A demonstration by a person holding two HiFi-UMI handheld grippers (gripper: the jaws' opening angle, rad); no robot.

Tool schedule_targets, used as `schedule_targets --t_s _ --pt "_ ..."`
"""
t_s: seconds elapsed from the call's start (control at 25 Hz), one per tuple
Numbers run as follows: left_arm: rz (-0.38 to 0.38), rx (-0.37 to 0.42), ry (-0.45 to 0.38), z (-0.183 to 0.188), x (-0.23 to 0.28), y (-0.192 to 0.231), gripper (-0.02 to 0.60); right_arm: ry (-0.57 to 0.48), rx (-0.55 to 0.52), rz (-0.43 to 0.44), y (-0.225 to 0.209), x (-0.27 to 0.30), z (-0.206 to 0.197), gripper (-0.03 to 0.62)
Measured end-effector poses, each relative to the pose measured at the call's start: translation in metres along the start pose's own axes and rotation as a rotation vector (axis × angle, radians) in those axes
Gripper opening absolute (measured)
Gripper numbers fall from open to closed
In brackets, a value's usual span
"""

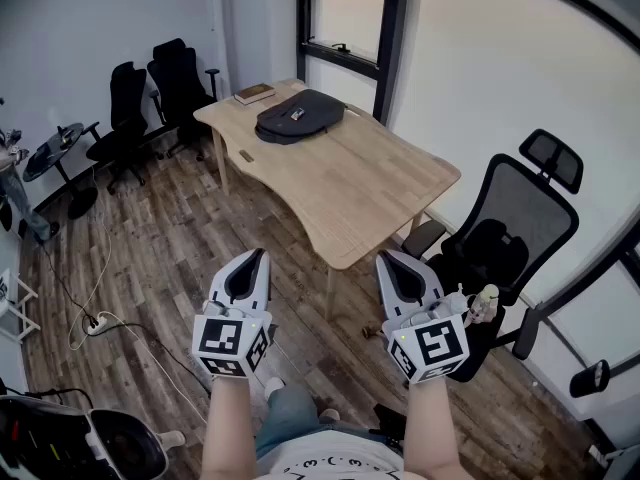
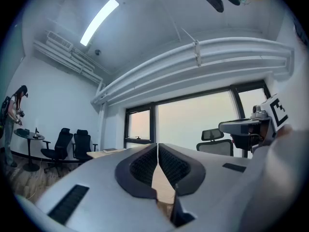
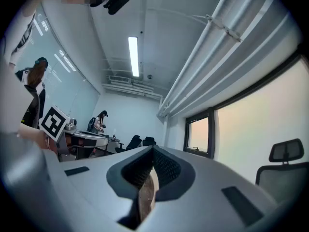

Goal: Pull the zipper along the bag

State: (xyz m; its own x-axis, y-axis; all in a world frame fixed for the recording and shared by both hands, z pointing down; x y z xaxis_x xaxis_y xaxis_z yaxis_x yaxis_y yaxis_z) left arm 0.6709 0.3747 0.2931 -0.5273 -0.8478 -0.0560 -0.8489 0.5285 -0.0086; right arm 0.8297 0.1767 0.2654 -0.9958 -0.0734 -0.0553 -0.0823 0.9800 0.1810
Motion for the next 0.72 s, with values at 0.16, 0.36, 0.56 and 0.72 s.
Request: schedule_targets --t_s 0.16,0.36,0.56,0.72 --pt "-0.003 0.000 -0.005 -0.002 0.012 0.005 0.021 0.001 -0.004 0.000 -0.008 0.013 -0.003 0.051" --pt "0.010 -0.013 0.000 -0.008 0.032 0.021 0.021 0.018 -0.024 0.006 -0.010 0.036 -0.007 0.051" --pt "0.008 -0.032 0.011 -0.019 0.070 0.044 0.021 0.020 -0.004 0.013 -0.025 0.073 -0.018 0.052" --pt "0.007 -0.052 0.018 -0.028 0.111 0.072 0.021 0.039 -0.009 0.013 -0.040 0.117 -0.028 0.052"
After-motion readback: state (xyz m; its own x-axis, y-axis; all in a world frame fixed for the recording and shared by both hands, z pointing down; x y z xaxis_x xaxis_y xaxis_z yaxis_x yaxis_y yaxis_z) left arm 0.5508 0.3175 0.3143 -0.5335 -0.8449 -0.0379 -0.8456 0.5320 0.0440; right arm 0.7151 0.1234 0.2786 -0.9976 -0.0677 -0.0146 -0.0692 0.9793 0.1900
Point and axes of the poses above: the fingertips, and each gripper's own axes: x forward along the fingers, y to its left, z out of its top, the point moved 8 cm from there along -x, backward along the fingers
